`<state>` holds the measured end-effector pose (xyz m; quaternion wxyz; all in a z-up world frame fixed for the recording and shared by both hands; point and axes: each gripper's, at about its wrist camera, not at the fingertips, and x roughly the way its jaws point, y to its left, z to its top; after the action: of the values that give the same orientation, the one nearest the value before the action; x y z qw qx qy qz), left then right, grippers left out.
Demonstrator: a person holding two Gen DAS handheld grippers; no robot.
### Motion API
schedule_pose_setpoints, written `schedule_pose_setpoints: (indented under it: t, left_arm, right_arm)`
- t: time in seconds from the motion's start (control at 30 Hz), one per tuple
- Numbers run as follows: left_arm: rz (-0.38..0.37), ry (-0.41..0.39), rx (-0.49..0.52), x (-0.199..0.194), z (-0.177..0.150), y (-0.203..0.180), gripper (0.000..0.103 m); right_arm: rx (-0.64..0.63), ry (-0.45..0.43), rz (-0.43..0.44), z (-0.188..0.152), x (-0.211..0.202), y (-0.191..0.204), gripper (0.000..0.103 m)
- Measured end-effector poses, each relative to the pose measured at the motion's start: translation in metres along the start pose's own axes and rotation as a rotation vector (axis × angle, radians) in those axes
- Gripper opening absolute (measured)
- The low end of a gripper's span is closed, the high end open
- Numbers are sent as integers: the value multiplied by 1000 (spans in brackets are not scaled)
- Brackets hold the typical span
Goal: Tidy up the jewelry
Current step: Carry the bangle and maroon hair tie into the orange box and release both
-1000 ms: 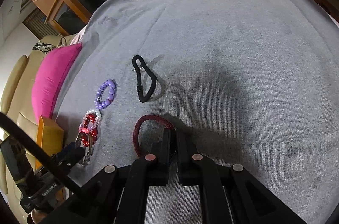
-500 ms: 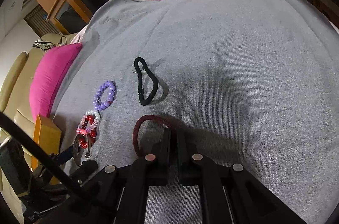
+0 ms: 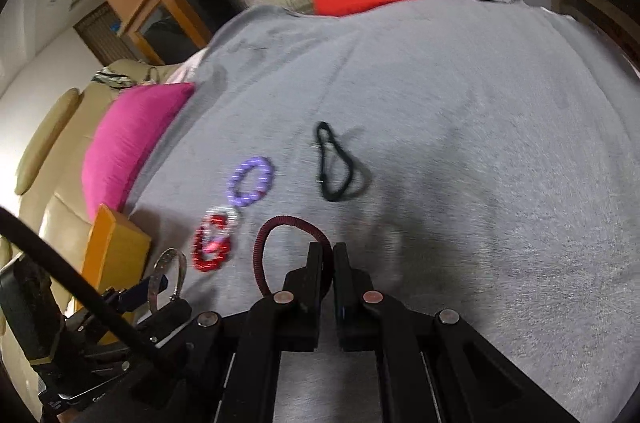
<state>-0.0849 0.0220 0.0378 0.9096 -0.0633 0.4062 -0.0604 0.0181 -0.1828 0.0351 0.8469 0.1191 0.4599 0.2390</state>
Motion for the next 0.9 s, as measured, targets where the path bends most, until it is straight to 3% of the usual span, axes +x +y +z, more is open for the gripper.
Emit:
schedule_pose_setpoints:
  t: [0.33, 0.53, 0.7, 0.9]
  left_arm:
    - [62, -182, -76, -86, -6, 19, 61]
    - [196, -230, -164, -141, -1, 73, 61]
    - [341, -188, -274, -166, -23, 141, 61]
    - [397, -99, -364, -159, -56, 193, 61]
  right_arm:
    - [-102, -16, 64, -5, -7, 62, 6]
    - [-176, -25, 120, -9, -6, 116, 6]
    - [-284, -37, 218, -22, -4, 185, 6]
    - [-457, -15, 265, -53, 13, 263, 6]
